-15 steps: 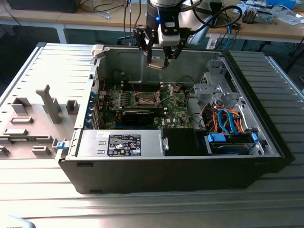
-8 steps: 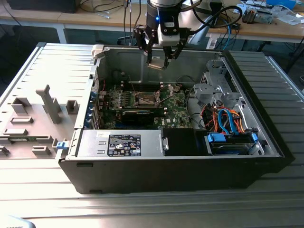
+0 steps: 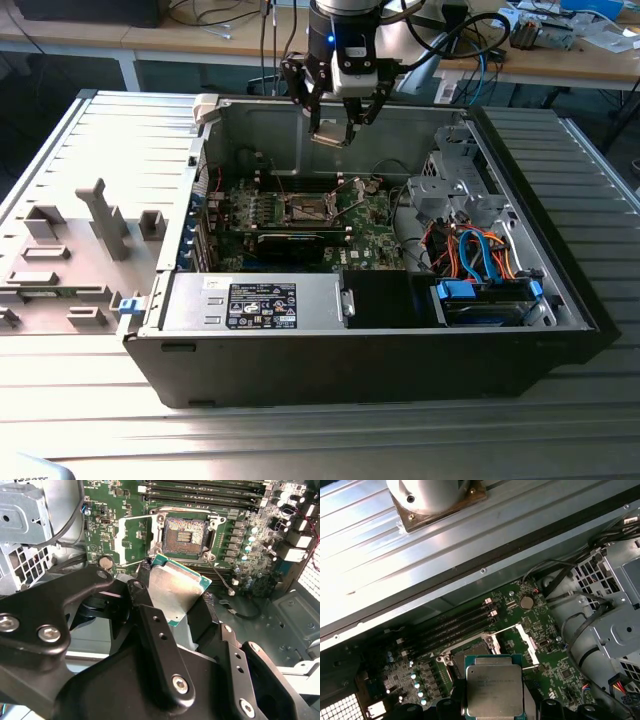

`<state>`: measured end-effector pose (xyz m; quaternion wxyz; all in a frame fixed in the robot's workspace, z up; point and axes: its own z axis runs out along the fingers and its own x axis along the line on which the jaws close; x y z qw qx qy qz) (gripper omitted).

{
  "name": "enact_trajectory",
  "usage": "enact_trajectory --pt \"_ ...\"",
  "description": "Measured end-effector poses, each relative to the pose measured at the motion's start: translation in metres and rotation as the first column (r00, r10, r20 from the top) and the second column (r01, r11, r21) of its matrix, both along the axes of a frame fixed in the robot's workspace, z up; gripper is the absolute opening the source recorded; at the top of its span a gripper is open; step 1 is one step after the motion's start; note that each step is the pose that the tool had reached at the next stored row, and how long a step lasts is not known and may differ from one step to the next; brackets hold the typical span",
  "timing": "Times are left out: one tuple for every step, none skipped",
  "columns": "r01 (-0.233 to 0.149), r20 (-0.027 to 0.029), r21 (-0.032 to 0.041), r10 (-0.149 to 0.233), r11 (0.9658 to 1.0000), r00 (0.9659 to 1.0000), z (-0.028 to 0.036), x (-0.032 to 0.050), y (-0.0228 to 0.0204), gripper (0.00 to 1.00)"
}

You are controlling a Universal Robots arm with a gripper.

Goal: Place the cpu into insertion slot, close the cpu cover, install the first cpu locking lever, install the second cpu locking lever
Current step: 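Place the cpu into insertion slot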

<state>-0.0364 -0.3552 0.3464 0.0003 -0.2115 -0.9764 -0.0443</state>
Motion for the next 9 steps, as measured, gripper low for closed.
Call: enact_trajectory --pt "0.001 0.0 0.0 -0.001 1.0 1.0 0.0 0.0 0.0 0.54" --pt "0.002 0.0 0.0 -0.002 1.0 1.0 0.0 0.0 0.0 0.54" --pt "0.003 0.0 0.0 -0.003 1.0 1.0 0.0 0.0 0.0 0.54" --pt "0.004 0.0 0.0 -0.004 1.0 1.0 0.0 0.0 0.0 0.54" --pt "0.006 0.0 -0.0001 -0.006 1.0 1.0 0.0 0.0 0.0 0.54" --pt "0.007 0.0 0.0 -0.007 1.0 1.0 0.0 0.0 0.0 0.54" --pt "0.008 0.0 -0.0001 -0.008 1.0 1.0 0.0 0.0 0.0 0.54" --pt "0.009 0.0 0.0 -0.009 1.0 1.0 0.0 0.0 0.0 0.54" --pt "0.01 0.0 0.0 -0.01 1.0 1.0 0.0 0.0 0.0 0.54"
